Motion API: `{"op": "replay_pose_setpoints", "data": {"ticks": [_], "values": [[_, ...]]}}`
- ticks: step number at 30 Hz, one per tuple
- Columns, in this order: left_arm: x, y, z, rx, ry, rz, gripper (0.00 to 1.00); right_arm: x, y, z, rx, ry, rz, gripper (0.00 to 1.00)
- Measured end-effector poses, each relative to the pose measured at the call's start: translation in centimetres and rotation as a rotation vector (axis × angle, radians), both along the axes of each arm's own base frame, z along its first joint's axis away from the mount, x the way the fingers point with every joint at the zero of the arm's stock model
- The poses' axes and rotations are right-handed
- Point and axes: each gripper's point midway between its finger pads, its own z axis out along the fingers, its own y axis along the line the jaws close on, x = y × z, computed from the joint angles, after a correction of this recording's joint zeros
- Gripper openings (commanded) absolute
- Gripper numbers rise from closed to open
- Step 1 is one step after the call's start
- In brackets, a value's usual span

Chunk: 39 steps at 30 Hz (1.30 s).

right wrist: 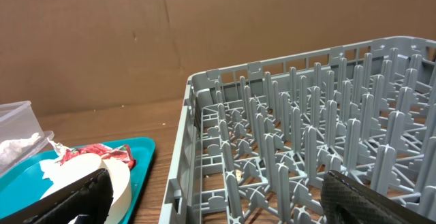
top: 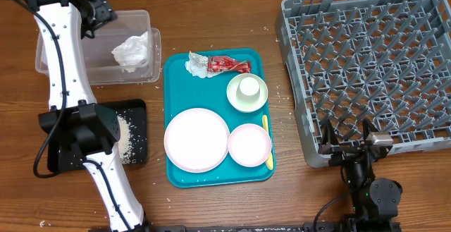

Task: Sort waste into correct bins and load items into the dishwasher
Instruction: 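Carry the tissue left and drop it into the clear plastic container, then grasp the red foil wrapper on the teal tray with the left gripper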

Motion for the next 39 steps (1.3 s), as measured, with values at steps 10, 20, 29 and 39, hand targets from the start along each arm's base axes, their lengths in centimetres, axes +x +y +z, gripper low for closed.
{"op": "replay_pose_setpoints", "data": {"ticks": [10,20,29,39], "values": [[0.7,-16.2,0.6,-0.126,-0.049,-0.566,0.63,0.0,0.0,0.0,0.0,0.0,0.0,1.0],[-1.1,-27.0,-3.3,0.045,0.037,-0.874,0.67,0.0,0.0,0.0,0.0,0.0,0.0,1.0],[-1.0,-28.3,-14.1,0.074,0.225,-0.983,0.62,0.0,0.0,0.0,0.0,0.001,0.0,1.0],[-2.6,-28.1,-16.2,0.058,0.315,-1.047,0.64,0.0,0.0,0.0,0.0,0.001,0.0,1.0]]}}
